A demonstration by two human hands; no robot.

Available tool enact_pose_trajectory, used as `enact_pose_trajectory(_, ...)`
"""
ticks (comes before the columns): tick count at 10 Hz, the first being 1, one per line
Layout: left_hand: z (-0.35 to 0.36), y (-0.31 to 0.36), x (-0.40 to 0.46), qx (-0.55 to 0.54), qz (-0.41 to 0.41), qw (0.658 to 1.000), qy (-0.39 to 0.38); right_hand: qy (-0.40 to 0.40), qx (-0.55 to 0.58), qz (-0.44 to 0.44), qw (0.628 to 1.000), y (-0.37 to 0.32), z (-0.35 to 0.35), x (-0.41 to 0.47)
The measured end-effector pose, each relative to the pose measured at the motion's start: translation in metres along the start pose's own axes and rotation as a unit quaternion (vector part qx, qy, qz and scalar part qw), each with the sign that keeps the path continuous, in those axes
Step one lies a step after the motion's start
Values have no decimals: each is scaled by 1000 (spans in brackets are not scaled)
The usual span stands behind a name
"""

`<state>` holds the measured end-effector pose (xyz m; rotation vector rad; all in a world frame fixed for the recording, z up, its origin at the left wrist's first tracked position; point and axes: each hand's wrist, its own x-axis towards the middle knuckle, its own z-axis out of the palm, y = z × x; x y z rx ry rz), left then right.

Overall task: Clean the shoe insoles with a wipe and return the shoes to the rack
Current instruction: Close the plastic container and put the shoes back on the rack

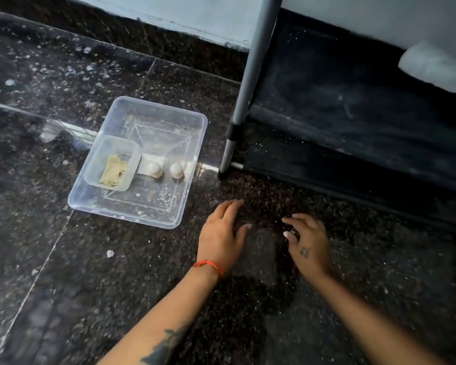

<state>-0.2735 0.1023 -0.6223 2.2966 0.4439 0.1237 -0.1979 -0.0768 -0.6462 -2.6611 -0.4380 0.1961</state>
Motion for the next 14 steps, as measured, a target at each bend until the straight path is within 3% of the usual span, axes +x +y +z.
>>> enact_pose_trajectory(3, -7, -5, -6, -20, -17, 999, 34, -2, 52, -72, 996, -7, -5, 5)
enact_pose_trajectory(5, -47, -16, 3, -64, -56, 981, 172, 20, 181, -168, 969, -105, 7, 31)
enact_pose_trajectory(6, -73, -35, 5, -60, -101, 968, 221, -1, 198, -247, 948, -165, 23, 52)
enact_pose_trajectory(7, -91, -53, 7, -39, -139, 958, 248, -77, 148, -319, 933, -204, 43, 73)
enact_pose_trajectory(9, -100, -71, 9, -43, -166, 950, 260, -188, 36, -365, 911, -225, 71, 94)
enact_pose_trajectory(11, -100, -75, 9, -30, -163, 953, 253, -213, -40, -374, 902, -236, 78, 89)
enact_pose_trajectory(12, -105, -71, 8, -16, -168, 954, 248, -180, -66, -395, 898, -239, 72, 86)
enact_pose_trajectory(13, -120, -62, 6, 49, -154, 963, 214, -113, 9, -374, 921, -239, 62, 77)
enact_pose_trajectory(14, -148, -49, 13, 186, -112, 959, 185, -68, 7, -344, 937, -258, 35, 71)
